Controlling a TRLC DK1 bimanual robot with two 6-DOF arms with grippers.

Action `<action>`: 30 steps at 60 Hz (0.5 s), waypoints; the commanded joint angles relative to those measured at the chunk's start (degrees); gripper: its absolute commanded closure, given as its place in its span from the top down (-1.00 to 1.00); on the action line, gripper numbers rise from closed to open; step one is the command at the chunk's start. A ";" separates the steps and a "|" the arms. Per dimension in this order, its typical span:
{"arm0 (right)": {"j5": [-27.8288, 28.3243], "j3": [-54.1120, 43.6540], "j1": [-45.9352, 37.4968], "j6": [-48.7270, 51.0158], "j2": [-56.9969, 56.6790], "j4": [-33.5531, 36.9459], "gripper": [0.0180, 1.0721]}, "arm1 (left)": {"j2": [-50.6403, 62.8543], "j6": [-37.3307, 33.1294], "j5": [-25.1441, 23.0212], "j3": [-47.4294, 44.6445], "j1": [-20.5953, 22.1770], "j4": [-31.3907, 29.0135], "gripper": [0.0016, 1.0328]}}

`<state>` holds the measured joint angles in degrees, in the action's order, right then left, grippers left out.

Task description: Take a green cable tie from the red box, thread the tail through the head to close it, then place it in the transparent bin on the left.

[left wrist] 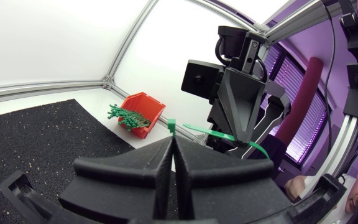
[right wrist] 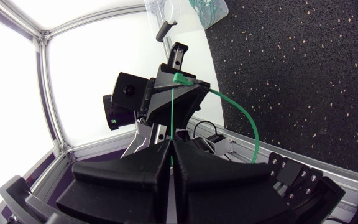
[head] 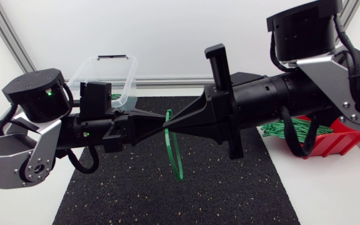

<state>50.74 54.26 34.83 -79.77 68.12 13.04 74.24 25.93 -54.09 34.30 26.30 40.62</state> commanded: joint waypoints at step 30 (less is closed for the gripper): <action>-0.12 -1.70 0.33 -2.06 0.17 -1.17 -0.90 | -1.02 1.31 -0.50 -0.82 -0.46 1.04 -0.94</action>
<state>50.74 53.63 34.83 -79.77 68.14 12.71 74.24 25.93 -54.09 34.30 26.00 40.62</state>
